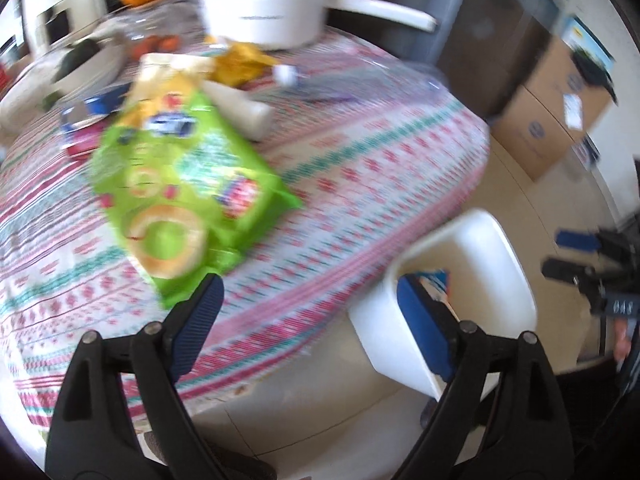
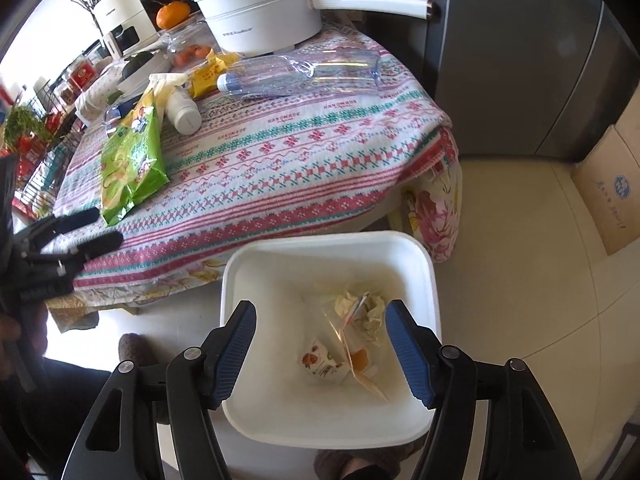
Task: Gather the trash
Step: 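Grasp the green chip bag with the left tool and lift it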
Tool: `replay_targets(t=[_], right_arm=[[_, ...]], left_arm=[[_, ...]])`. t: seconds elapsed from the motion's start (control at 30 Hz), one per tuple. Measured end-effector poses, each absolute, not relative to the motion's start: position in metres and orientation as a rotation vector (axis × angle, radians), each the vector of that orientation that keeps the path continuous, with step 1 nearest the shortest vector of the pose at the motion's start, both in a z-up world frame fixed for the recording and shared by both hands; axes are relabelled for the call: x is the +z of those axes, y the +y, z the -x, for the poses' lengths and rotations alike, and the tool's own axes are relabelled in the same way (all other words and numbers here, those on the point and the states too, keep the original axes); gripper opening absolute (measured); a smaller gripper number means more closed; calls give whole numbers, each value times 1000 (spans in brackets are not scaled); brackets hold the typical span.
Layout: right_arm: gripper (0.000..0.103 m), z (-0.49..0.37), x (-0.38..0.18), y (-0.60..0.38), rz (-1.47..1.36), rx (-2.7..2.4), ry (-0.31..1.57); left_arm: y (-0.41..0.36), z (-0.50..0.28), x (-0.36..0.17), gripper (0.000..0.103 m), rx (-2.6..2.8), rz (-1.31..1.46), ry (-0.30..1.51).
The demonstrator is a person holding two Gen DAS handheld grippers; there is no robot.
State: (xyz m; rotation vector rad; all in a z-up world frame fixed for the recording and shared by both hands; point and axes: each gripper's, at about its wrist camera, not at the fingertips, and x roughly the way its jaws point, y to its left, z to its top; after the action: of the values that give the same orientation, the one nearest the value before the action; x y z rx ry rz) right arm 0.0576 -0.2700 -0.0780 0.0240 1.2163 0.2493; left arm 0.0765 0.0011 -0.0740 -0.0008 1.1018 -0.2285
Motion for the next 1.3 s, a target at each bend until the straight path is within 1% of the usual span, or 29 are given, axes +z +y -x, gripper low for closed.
replay_targets(t=[0.1, 0.27, 0.47, 0.57, 0.67, 0.7, 0.73, 0.77, 0.83, 0.87, 0.9, 0.93, 1.13, 1.3], right_arm=[[70, -62, -74, -263, -5, 239, 1205], [70, -72, -67, -252, 31, 219, 1174], [71, -86, -63, -236, 46, 214, 1157], [71, -92, -63, -227, 44, 222, 1159], [71, -94, -64, -220, 50, 227, 1160], [71, -95, -64, -218, 51, 227, 1161], [71, -96, -65, -217, 53, 227, 1162], [71, -97, -66, -215, 56, 224, 1163], [71, -99, -67, -212, 63, 217, 1163], [71, -101, -67, -211, 66, 213, 1163], [71, -102, -67, -209, 68, 210, 1162], [71, -103, -68, -208, 69, 209, 1162], [71, -110, -68, -199, 67, 208, 1161], [71, -120, -64, -185, 64, 221, 1147]], left_arm=[[25, -87, -73, 93, -150, 49, 1091], [68, -105, -77, 94, -35, 136, 1073], [109, -126, -104, 94, -18, 326, 1102], [120, -132, -118, 93, -29, 415, 1104], [123, -135, -129, 83, -38, 458, 1114], [123, -135, -132, 76, -34, 470, 1124], [122, -134, -132, 66, -31, 480, 1134], [122, -135, -136, 60, -34, 496, 1146], [122, -138, -140, 38, -44, 528, 1156], [122, -138, -140, 32, -51, 546, 1156], [122, -138, -140, 25, -55, 561, 1154], [122, -137, -139, 11, -62, 572, 1149], [126, -125, -112, 5, -98, 522, 1115], [124, -103, -68, 5, -101, 365, 1036]])
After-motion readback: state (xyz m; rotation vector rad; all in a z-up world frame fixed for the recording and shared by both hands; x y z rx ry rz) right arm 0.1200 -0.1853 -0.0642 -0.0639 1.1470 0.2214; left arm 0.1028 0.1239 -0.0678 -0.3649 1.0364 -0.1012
